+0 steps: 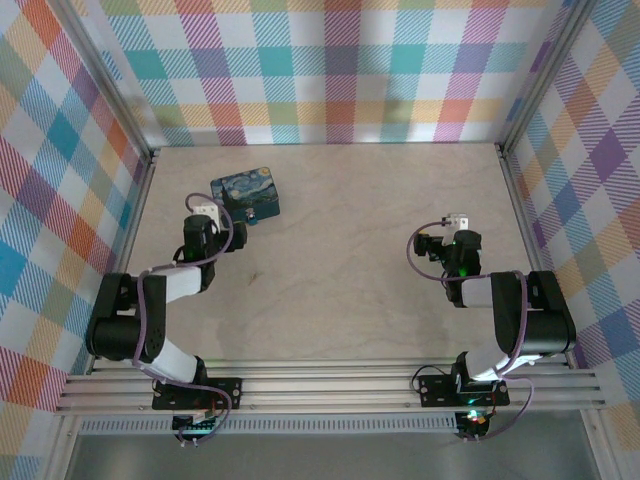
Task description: Unlock a padlock with a key
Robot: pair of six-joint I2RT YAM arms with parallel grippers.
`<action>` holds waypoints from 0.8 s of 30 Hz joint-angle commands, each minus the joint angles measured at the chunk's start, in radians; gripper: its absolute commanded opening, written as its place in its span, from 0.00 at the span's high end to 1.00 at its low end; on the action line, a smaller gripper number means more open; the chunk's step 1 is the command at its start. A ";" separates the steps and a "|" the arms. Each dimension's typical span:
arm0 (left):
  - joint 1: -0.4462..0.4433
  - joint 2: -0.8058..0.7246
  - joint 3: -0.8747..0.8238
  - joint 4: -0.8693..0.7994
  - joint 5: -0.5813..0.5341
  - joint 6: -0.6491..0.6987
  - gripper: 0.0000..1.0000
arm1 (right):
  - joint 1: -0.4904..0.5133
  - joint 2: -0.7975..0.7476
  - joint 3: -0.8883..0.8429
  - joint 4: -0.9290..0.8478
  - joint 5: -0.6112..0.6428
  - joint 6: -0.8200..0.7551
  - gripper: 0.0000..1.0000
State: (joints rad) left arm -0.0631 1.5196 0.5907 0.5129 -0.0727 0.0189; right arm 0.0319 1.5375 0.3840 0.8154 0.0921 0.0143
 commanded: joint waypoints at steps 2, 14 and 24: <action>0.002 -0.059 0.058 -0.173 -0.038 -0.027 0.00 | -0.007 -0.015 0.026 0.003 -0.006 0.016 0.00; 0.100 0.176 0.678 -0.972 0.073 -0.306 0.00 | -0.007 -0.157 0.206 -0.423 -0.047 0.008 0.00; 0.140 0.502 1.092 -1.238 0.236 -0.231 0.18 | -0.007 -0.107 0.512 -0.914 -0.189 0.169 0.04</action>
State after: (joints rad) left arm 0.0547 1.9579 1.6028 -0.5732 0.0742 -0.2478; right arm 0.0319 1.3888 0.7856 0.1337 0.0074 0.1001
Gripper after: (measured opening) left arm 0.852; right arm 0.970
